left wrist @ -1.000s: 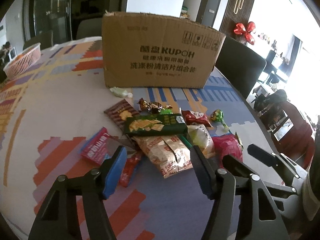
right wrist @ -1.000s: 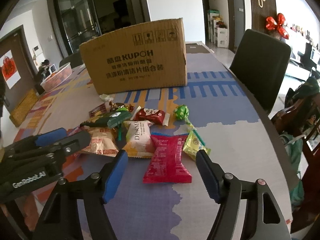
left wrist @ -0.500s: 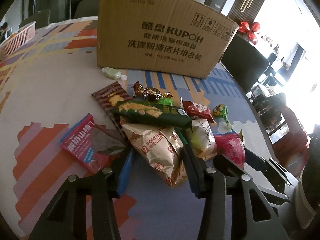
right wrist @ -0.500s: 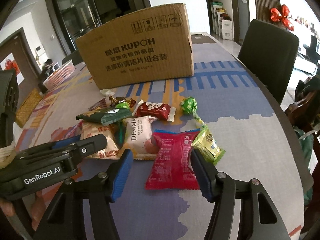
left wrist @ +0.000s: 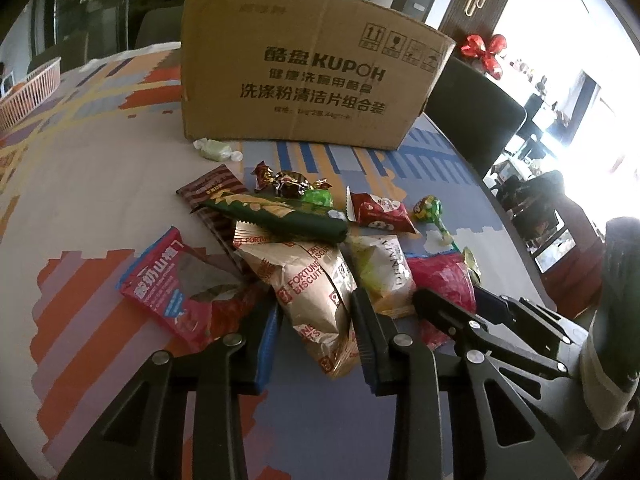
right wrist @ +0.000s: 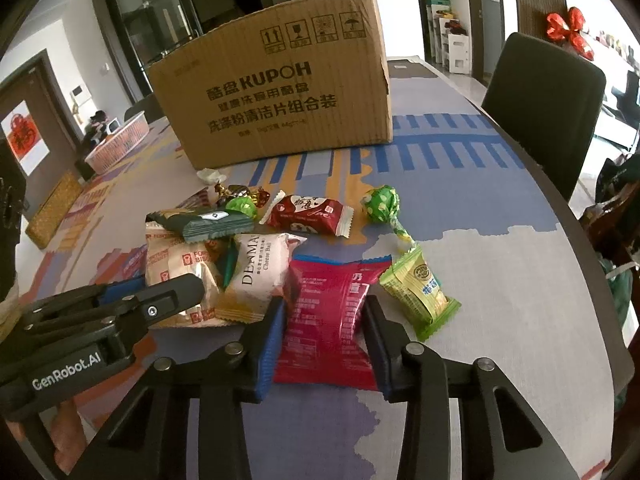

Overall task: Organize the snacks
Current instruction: 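Grasp the Fortune Biscuit bag with left gripper while right gripper grasps red bag, then carry both bags into the cardboard box and open both grippers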

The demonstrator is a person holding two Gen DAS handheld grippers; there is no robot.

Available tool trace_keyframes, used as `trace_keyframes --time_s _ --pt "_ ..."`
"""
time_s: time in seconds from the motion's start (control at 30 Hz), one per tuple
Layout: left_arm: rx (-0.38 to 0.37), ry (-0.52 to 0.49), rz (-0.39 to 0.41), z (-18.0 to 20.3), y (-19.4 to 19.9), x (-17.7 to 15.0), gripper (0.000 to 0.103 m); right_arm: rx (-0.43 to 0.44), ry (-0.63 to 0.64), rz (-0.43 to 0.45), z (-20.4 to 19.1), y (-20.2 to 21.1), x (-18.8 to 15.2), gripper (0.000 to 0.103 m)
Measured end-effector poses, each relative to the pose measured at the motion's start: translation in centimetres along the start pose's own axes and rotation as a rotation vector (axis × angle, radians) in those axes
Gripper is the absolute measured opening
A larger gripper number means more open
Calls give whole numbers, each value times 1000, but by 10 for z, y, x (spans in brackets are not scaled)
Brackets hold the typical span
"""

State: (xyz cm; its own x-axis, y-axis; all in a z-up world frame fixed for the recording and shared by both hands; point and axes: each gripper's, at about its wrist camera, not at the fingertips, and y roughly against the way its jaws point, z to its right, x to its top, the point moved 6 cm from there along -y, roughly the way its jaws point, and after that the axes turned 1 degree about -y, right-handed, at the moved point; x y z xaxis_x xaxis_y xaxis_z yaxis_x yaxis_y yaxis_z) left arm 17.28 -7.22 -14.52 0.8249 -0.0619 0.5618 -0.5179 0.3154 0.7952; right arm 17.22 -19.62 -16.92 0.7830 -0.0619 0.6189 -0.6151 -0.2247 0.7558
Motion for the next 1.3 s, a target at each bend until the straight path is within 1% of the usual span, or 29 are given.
trace_keyframes --time_s 0.13,0.37,0.5,0.6,0.83,1.13,1.3 --pt "7 -16 9 2 6 -3 33 14 1 -1 -1 3 -1 35" --pt "3 -40 20 8 20 -13 31 33 9 18 -5 15 -4 33" --pt "11 -51 46 9 34 -15 31 29 14 43 -8 27 -4 33" --pt "16 -63 70 12 45 -17 28 28 20 63 -10 35 -3 33" --pt "20 -69 128 14 66 -15 27 48 41 108 -21 55 0 33" --pt "41 -95 205 14 83 4 27 61 50 175 -26 76 14 33" --pt "71 -130 269 15 92 25 27 62 52 226 -26 85 33 33"
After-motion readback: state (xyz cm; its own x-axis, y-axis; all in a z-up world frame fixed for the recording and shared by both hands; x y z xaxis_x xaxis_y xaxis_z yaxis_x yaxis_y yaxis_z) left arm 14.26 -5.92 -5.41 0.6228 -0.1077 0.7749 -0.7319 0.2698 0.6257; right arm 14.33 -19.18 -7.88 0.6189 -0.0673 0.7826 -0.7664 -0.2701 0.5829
